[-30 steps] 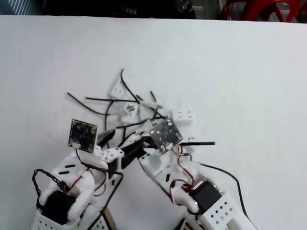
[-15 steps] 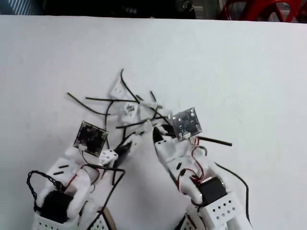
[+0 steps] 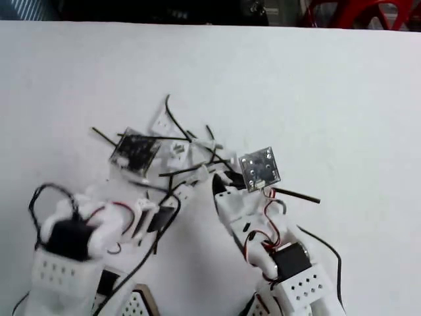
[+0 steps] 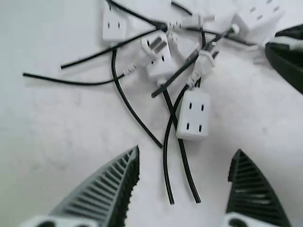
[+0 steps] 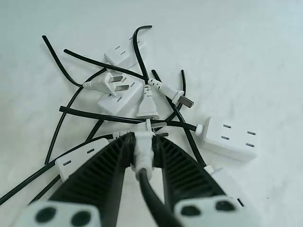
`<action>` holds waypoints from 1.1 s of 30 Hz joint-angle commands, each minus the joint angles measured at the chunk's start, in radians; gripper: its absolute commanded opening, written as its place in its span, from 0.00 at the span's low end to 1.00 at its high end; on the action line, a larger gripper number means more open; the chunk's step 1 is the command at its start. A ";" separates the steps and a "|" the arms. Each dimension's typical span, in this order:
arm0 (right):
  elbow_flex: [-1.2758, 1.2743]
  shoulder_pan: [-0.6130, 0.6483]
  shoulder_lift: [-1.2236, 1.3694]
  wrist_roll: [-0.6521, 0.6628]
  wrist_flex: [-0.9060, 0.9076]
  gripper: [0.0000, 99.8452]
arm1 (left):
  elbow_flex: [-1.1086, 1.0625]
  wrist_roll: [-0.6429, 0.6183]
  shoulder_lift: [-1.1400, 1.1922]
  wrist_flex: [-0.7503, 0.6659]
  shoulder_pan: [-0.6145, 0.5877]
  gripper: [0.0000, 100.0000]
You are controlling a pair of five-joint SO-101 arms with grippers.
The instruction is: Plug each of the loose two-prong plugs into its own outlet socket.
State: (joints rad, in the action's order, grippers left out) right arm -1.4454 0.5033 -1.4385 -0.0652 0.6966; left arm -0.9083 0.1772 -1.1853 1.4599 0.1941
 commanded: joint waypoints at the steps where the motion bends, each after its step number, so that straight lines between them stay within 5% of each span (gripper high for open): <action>1: 0.017 0.001 -0.002 0.017 -0.013 0.02 | 0.123 0.043 0.206 0.021 -0.071 0.30; 5: 0.020 0.067 -0.002 0.138 -0.013 0.02 | 0.126 0.269 0.160 0.002 -0.232 0.30; 13: 0.207 0.197 0.220 0.144 0.061 0.02 | -0.021 0.284 0.074 -0.117 -0.530 0.30; 24: 0.483 0.292 0.786 0.152 0.021 0.02 | -0.327 0.292 0.068 -0.325 -0.555 0.30; 33: 0.525 0.349 0.918 0.141 -0.022 0.02 | -0.379 0.285 0.068 -0.376 -0.555 0.30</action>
State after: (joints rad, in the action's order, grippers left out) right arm -0.9682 0.8408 -0.5240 0.0729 0.7150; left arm -1.2843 0.4611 -1.0994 1.1070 -0.3475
